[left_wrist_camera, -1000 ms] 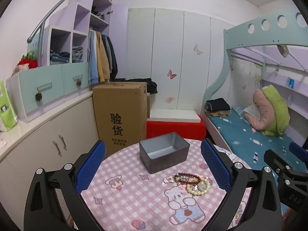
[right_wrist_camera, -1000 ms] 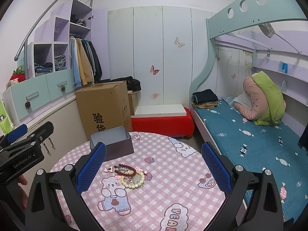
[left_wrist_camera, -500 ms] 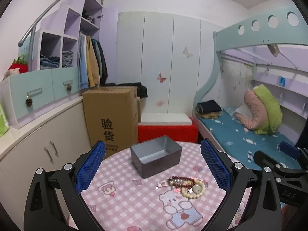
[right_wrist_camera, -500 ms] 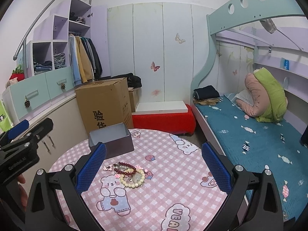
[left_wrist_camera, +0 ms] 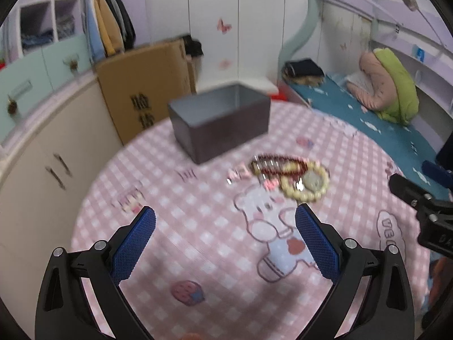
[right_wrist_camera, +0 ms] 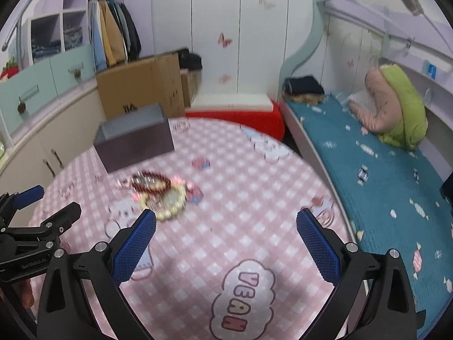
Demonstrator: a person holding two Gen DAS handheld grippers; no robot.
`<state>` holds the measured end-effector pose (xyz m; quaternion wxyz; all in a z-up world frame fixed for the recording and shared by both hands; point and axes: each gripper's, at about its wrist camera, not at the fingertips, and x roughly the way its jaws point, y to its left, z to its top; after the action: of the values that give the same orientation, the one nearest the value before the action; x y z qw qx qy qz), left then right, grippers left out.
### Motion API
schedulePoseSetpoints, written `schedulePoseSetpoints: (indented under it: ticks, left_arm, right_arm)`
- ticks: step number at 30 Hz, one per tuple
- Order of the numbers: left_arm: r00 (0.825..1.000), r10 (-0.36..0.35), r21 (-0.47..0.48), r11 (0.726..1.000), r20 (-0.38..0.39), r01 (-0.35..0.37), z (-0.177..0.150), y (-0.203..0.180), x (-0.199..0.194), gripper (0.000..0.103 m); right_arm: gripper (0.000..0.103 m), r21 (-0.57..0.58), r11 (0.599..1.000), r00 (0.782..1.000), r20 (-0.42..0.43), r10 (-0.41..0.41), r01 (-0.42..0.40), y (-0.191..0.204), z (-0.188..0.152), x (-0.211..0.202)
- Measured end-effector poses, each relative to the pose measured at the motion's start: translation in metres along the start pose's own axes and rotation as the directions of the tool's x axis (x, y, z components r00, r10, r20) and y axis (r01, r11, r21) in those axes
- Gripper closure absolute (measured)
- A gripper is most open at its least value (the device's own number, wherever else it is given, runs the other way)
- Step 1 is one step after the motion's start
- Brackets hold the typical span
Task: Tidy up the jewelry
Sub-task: 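Move the left gripper down toward the jewelry pile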
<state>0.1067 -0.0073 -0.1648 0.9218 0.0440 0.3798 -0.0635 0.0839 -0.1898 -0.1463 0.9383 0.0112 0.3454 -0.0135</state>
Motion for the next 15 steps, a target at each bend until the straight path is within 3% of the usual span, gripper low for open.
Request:
schedulePoseSetpoints:
  ticks: [11, 15]
  left_arm:
    - [0.991, 0.006, -0.031, 0.999, -0.133, -0.01, 0.003, 0.003, 0.044, 0.008]
    - [0.992, -0.004, -0.044, 0.999, -0.123, -0.001, 0.014, 0.006, 0.052, 0.008]
  right_arm:
    - [0.006, 0.01, 0.998, 0.994, -0.082, 0.07, -0.07, -0.002, 0.003, 0.05]
    - [0.006, 0.019, 0.996, 0.992, -0.092, 0.088, -0.086, -0.002, 0.008, 0.059]
